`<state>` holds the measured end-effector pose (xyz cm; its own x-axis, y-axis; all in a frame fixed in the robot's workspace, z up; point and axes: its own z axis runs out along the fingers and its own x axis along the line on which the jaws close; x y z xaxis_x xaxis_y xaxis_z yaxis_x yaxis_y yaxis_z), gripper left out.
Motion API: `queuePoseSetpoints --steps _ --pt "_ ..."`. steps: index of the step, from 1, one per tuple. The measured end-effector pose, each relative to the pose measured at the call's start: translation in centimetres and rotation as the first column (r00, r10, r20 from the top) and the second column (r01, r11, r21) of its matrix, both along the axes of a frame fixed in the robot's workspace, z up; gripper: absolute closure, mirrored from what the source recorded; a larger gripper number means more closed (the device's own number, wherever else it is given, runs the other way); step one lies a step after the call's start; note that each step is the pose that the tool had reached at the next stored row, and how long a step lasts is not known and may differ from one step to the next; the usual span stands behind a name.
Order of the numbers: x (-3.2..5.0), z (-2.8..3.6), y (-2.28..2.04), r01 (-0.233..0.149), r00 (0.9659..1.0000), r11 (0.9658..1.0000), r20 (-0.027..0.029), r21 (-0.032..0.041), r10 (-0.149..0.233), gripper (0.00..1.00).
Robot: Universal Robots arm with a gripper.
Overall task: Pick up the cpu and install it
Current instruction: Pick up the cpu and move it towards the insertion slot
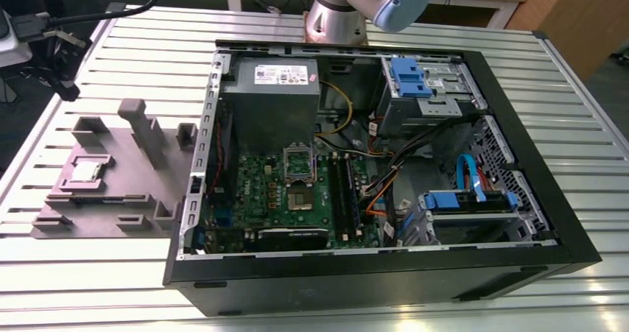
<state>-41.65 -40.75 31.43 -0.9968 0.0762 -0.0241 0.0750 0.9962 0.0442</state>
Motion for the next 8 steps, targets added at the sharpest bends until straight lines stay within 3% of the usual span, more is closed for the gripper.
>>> queuePoseSetpoints --steps 4,8 --pt "-0.44 -0.59 -0.61 0.0 1.0 1.0 0.0 0.0001 0.0 0.9" --pt "-0.72 -1.16 -1.5 0.0 1.0 1.0 -0.0002 0.0001 0.0 0.9"
